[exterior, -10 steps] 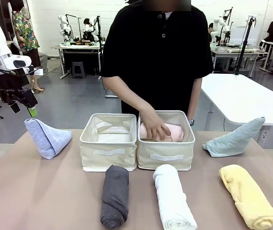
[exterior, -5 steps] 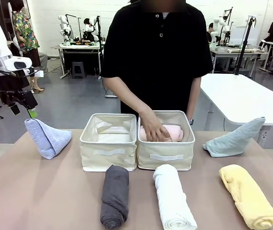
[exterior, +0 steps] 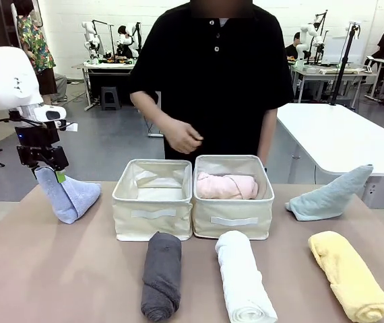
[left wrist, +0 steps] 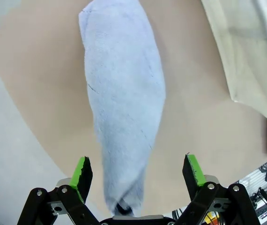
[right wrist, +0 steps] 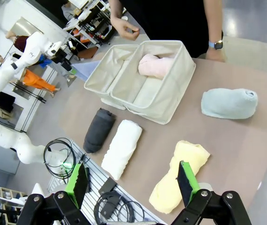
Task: Sort the towels based on their folding style.
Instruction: Pick up one triangle-folded towel and place it in the left Fabric basket.
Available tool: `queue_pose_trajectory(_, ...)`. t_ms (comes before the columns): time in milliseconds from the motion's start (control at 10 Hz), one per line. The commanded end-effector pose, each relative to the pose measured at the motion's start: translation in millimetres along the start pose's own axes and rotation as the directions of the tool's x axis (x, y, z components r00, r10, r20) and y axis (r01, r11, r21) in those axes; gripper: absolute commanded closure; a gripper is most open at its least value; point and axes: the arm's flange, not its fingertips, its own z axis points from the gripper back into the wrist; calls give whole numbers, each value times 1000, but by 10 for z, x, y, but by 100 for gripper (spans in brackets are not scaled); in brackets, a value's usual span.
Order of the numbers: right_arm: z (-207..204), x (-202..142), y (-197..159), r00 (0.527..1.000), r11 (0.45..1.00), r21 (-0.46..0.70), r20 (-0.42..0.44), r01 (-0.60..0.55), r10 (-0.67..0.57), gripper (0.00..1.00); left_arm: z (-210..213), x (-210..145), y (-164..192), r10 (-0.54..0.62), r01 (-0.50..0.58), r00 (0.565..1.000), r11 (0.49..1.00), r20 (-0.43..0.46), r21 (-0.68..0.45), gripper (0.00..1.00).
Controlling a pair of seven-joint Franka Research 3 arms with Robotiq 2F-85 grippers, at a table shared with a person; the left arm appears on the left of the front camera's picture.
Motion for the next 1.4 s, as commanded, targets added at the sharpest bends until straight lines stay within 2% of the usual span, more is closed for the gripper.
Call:
queue_pose_trajectory(0, 9, 24, -15, 1000, 1000, 24, 19, -18, 17, 0, 34, 146, 26, 45, -42, 998, 998, -45, 48, 0)
queue_pose_trajectory(100, 9, 24, -15, 1000, 1000, 24, 19, -18, 17, 0, 18, 157, 14, 51, -48, 998, 996, -35, 69, 0)
queue_pose_trajectory(200, 9, 24, -15, 1000, 1000, 24, 19, -18, 17, 0, 1, 163, 8, 51, -48, 998, 996, -32, 79, 25)
queue_pose_trajectory(300, 9, 24, -15, 1000, 1000, 24, 19, -18, 17, 0, -8, 154, 9, 50, -46, 998, 996, -45, 77, 57)
queue_pose_trajectory(400, 9, 24, -15, 1000, 1000, 24, 19, -18, 17, 0, -1, 147, 4, 53, -50, 997, 996, -48, 69, 82)
queue_pose_trajectory(500, 9, 24, -15, 1000, 1000, 24, 19, -18, 17, 0, 14, 136, 1, 57, -54, 997, 997, -50, 63, 100)
queue_pose_trajectory(700, 9, 24, -15, 1000, 1000, 24, 19, -18, 17, 0, 31, 113, -6, 72, -69, 994, 997, -78, 37, 100)
queue_pose_trajectory(800, 9, 24, -15, 1000, 1000, 24, 19, -18, 17, 0, 42, 102, -4, 73, -71, 994, 997, -83, 25, 93)
queue_pose_trajectory(900, 9, 24, -15, 1000, 1000, 24, 19, -18, 17, 0, 63, 91, -4, 64, -64, 993, 998, -95, 6, 100)
queue_pose_trajectory(1200, 9, 24, -15, 1000, 1000, 24, 19, -18, 17, 0, 198, 51, 16, 68, -67, 995, 998, -75, 11, 100)
queue_pose_trajectory(1300, 9, 24, -15, 1000, 1000, 24, 19, -18, 17, 0, 357, 14, 25, 35, -34, 998, 999, -48, 10, 100)
